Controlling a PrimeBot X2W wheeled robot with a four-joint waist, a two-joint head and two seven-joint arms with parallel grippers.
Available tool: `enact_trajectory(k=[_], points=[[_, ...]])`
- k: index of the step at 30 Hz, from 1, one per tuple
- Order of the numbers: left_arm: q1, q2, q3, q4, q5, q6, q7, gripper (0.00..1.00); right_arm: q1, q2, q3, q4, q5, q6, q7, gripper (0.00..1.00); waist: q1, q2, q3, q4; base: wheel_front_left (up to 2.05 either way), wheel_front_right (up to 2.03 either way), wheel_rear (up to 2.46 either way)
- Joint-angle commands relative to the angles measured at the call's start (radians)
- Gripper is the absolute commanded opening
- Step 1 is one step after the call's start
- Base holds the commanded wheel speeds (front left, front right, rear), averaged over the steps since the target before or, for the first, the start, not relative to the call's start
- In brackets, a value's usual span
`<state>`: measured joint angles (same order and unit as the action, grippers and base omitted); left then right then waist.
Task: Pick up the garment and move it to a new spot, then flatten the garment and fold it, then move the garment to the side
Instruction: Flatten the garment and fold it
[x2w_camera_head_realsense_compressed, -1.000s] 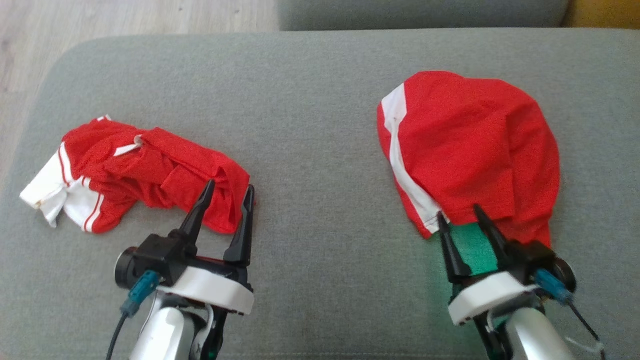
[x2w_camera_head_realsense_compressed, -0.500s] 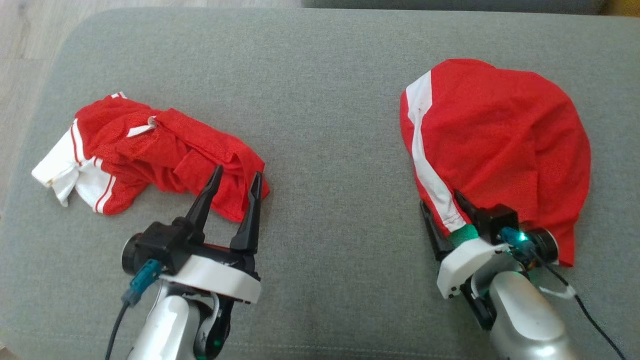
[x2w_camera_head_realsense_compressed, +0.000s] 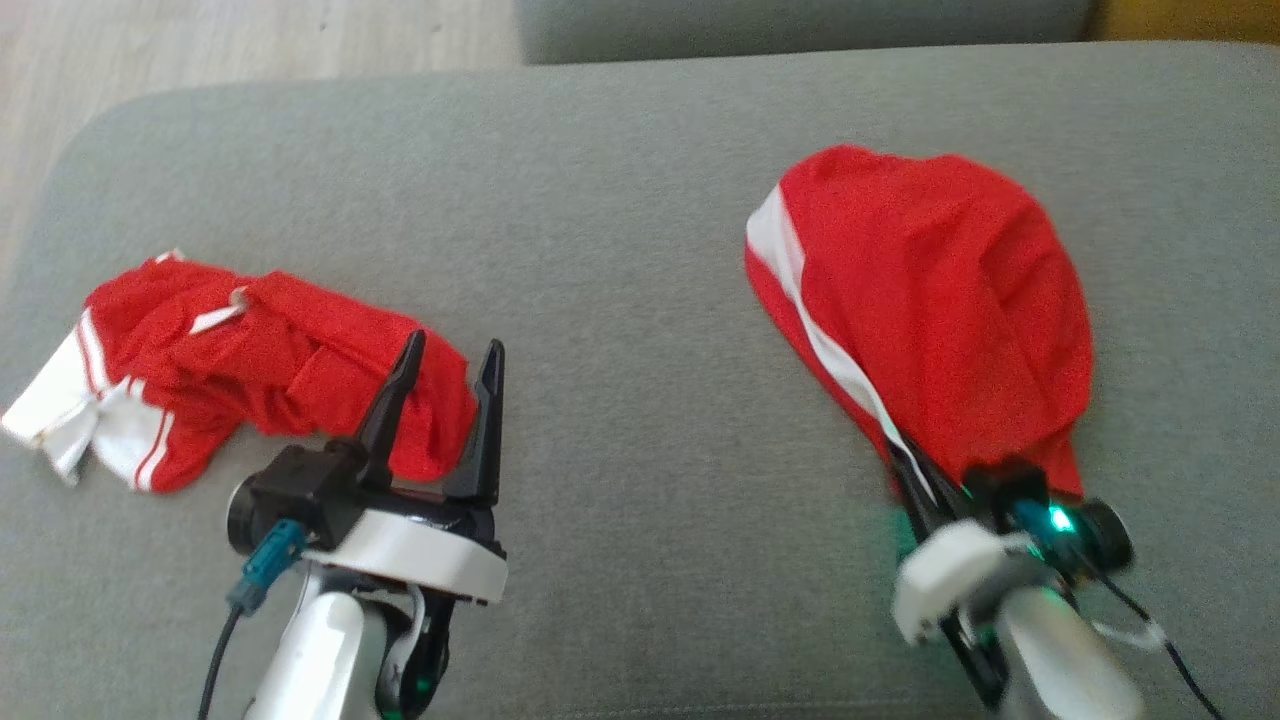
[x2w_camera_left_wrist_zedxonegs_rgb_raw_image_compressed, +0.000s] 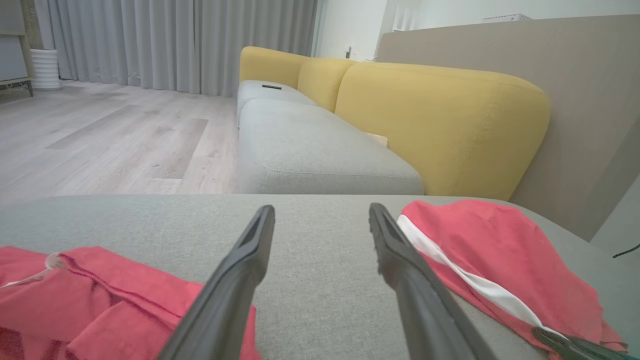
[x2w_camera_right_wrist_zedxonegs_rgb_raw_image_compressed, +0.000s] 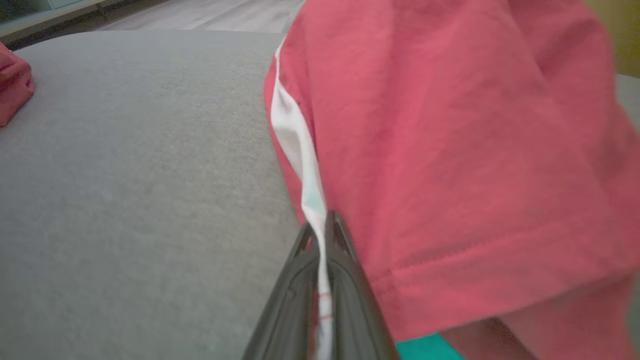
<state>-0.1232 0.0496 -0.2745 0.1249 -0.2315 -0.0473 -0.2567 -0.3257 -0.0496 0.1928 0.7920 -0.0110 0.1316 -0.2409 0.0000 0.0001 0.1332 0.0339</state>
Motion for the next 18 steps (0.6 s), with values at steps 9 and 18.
enact_trajectory(k=[9,18], points=[[0.017,0.001,0.033,-0.035,-0.023,0.010,-0.005,1.00,0.172,-0.073,-0.189,-0.165,-0.099,-0.001,0.052,0.00,0.0000,-0.0001,-0.068,-0.083,0.00,0.00,0.00],[0.022,0.001,0.017,-0.030,-0.036,0.012,-0.005,1.00,0.242,-0.029,-0.314,-0.358,-0.149,-0.001,0.093,1.00,0.0000,-0.0001,-0.078,-0.087,0.00,0.00,0.00]])
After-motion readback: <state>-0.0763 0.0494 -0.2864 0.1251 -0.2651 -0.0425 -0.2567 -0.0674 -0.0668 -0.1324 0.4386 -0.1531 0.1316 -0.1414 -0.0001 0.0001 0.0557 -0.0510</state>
